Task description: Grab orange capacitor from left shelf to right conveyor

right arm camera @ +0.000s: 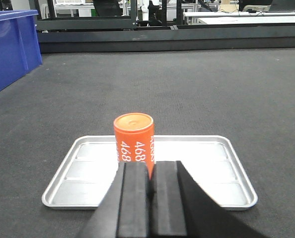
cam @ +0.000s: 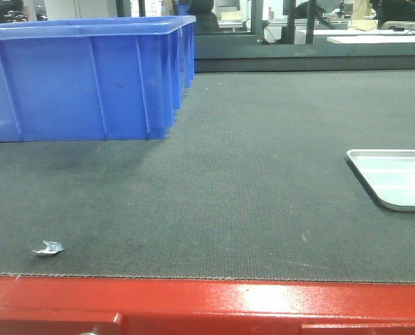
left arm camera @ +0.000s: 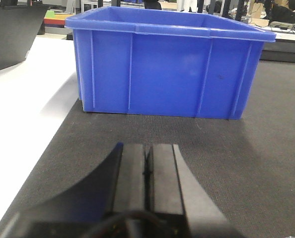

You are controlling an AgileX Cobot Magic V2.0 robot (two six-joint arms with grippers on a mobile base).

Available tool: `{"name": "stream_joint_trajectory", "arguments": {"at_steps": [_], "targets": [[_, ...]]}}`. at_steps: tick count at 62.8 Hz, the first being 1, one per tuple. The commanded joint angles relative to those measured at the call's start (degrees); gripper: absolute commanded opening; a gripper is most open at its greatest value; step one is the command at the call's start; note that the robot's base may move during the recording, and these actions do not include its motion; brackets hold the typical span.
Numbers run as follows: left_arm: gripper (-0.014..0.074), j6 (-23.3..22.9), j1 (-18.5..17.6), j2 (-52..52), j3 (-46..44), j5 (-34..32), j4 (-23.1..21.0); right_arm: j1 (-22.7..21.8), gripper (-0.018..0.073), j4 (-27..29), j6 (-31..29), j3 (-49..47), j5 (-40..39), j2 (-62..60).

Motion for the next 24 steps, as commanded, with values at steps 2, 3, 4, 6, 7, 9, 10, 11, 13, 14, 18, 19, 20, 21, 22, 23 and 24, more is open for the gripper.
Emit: {"name": "stream_joint_trajectory", "arguments": {"at_steps": [2,3,4,6,7,9,10,11,13,14,18,19,20,21,22,23,24], "targets": [[-0.0105,0.03,-0.08,-1.10,-0.30,-5.12,0.00,0.09,0.0041,-0.66,-0.18,0.17,-5.34,-1.27],[-0.0105,0.03,-0.08,-1.10,-0.30,-5.12,0.00,0.09,0.0041,-0.66,-0.18,0.17,-5.34,-1.27],[-0.0105,0.03,-0.08,-1.10,-0.30,-5.12,0.00,0.09,0.0041,-0.66,-0.18,0.17,-5.34,-1.27],[-0.0105,0.03,-0.08,-1.10,-0.30,-5.12,0.00,0.09,0.0041,-0.66,-0.18,0.17,-5.34,-1.27],[-0.0105,0.03,-0.08,-1.10,-0.30,-5.12,0.00,0.09,0.0041,-0.66,-0.18,0.17,-5.34,-1.27],[-0.0105,0.03,-0.08,-1.10,-0.30,-5.12,0.00,0.09,0.0041,-0.66,-0.18,0.17,-5.34,-1.27],[-0.0105,0.03,-0.08,-1.10,-0.30,-5.12,0.00,0.09,0.0041,-0.66,-0.18,0.17,-5.34,-1.27],[-0.0105,0.03,-0.08,-1.10,-0.30,-5.12,0.00,0.09,0.0041,-0.66,-0.18,0.17,-5.34,-1.27],[-0.0105,0.03,-0.08,-1.10,-0.30,-5.12,0.00,0.09,0.0041,-0.66,-0.18,0.17,-5.34,-1.27],[-0.0105,0.03,-0.08,-1.10,-0.30,-5.12,0.00,0.09,0.0041,-0.66,-0.18,0.17,-5.34,-1.27],[-0.0105,0.03,-0.08,-1.10,-0.30,-5.12,0.00,0.09,0.0041,-0.66,-0.18,0.17,-5.34,-1.27],[-0.0105,0.03,-0.08,-1.10,-0.30,-5.12,0.00,0.09,0.0041,-0.66,-0.18,0.17,-5.34,-1.27],[-0.0105,0.03,-0.08,-1.10,-0.30,-5.12,0.00,0.09,0.0041,-0.66,-0.18,0.17,-5.34,-1.27],[-0.0105,0.03,-0.08,-1.10,-0.30,-5.12,0.00,0.09,0.0041,-0.66,-0.18,0.17,-5.34,-1.27],[-0.0105,0.03,-0.08,-1.10,-0.30,-5.12,0.00,0.09,0.0041,-0.66,-0.18,0.17,-5.34,-1.27],[-0.0105,0.03,-0.08,-1.10,-0.30,-5.12,0.00,0.09,0.0041,-0.66,-0.18,0.17,-5.34,-1.27],[-0.0105,0.03,-0.08,-1.10,-0.30,-5.12,0.00,0.09,0.0041,-0.66,-0.18,0.17,-5.34,-1.27]]}}
